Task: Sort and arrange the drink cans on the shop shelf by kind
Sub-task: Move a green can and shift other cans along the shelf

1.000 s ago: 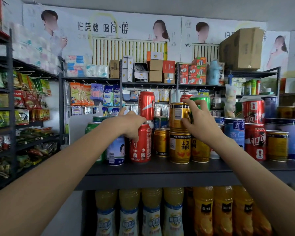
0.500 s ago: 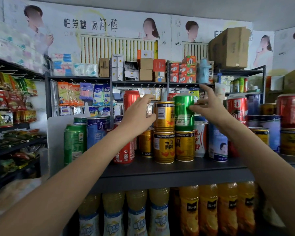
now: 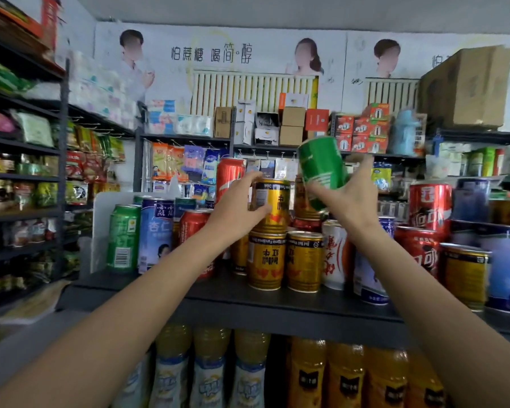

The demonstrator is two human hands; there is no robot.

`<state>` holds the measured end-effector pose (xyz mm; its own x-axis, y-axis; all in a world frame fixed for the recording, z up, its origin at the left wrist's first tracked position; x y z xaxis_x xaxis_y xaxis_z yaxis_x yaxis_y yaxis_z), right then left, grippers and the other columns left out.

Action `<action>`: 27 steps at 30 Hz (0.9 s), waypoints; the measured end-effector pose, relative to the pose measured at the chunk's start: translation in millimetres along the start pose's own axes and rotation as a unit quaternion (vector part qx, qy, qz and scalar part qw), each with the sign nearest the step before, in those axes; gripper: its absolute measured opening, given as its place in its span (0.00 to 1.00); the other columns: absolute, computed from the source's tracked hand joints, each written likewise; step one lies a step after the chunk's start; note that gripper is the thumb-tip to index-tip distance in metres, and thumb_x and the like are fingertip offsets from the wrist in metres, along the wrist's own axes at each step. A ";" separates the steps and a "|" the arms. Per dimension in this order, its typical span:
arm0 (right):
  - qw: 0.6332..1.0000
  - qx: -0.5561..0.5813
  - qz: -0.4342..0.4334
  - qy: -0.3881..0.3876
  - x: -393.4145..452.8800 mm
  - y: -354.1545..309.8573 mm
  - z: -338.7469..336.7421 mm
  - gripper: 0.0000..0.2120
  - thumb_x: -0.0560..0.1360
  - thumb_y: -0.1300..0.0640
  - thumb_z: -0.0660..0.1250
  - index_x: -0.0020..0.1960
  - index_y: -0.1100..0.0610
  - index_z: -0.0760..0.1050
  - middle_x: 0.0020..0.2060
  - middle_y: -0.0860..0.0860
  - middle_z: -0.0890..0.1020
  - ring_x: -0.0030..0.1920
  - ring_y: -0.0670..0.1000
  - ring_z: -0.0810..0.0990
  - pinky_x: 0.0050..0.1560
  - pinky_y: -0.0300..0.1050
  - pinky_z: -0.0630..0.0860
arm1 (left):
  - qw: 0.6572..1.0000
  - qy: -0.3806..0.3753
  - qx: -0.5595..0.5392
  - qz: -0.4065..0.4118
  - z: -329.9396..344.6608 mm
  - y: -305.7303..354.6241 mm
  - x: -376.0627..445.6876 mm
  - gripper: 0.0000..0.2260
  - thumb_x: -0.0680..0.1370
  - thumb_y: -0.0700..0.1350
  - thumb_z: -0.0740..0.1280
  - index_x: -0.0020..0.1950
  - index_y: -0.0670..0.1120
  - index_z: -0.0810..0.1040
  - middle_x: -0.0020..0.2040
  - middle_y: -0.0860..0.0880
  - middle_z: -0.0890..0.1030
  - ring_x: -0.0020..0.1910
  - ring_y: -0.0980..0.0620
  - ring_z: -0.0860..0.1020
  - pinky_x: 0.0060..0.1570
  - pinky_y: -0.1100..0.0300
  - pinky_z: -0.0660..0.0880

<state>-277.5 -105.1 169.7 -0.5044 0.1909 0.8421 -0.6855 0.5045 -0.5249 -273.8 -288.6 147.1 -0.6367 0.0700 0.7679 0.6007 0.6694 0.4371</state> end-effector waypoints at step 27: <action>0.727 -0.434 -0.215 -0.487 -26.1 -94.0 121.3 0.36 0.64 0.47 0.76 0.66 0.58 0.67 0.61 0.53 0.74 0.62 0.55 0.72 0.59 0.49 0.71 | 0.928 -0.026 0.361 0.091 -86.8 -69.9 -29.6 0.07 0.77 0.48 0.63 0.53 0.49 0.75 0.49 0.54 0.79 0.52 0.55 0.76 0.72 0.53 0.40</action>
<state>-263.6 -259.7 182.1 -0.7642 -0.6146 0.1954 -0.5134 0.7631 0.3925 -255.0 -401.7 134.4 -0.5906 0.2529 0.7663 0.2320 0.9627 -0.1389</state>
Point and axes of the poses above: each hand's wrist, its own x-axis towards the middle knuckle, its own z-axis out of the palm, y = z × x, the point moved 2 cm from there along x, towards the middle knuckle
